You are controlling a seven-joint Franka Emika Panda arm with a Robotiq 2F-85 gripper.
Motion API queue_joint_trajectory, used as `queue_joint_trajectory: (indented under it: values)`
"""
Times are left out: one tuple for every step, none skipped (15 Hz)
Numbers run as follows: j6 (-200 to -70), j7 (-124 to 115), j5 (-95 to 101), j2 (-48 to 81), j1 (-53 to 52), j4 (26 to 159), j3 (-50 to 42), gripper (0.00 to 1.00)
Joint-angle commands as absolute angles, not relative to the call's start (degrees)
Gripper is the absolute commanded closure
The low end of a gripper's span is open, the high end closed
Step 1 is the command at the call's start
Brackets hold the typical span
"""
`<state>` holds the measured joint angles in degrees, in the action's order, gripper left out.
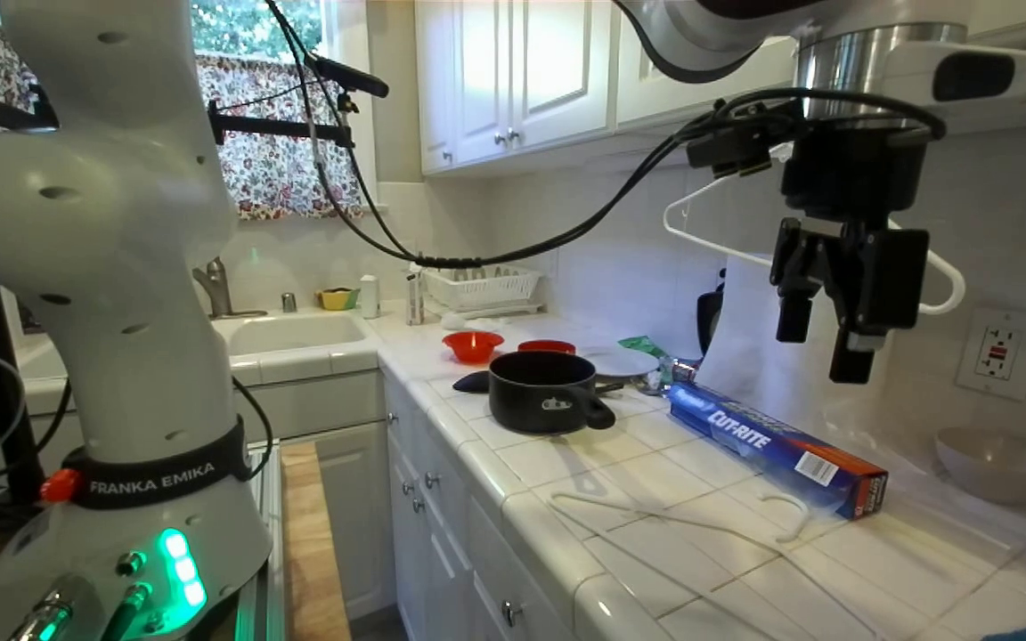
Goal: Pick up the hanger from the counter and hang it on the hanger on the cabinet.
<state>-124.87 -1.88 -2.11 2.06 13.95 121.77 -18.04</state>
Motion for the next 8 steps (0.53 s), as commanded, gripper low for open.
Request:
queue_joint_trajectory:
  values:
    - [-124.7,-1.9,-2.1,2.1,14.8,121.6,-17.3,0.00]
    - [-125.5,-5.8,-1.7,2.5,14.5,121.7,-17.1,0.00]
    - [-125.7,-9.4,-2.3,3.7,14.2,121.5,-16.9,0.00]
    - [-125.5,-12.4,-3.5,4.6,14.1,121.1,-16.7,0.00]
    - [-126.4,-15.9,-4.4,5.5,13.9,121.0,-16.5,0.00]
    - [-127.6,-18.9,-4.9,6.5,13.8,121.0,-16.2,0.00]
    - [-129.3,-21.7,-5.8,7.5,13.7,120.9,-15.9,0.00]
    - [-131.9,-24.3,-5.7,8.5,13.4,121.2,-15.7,0.00]
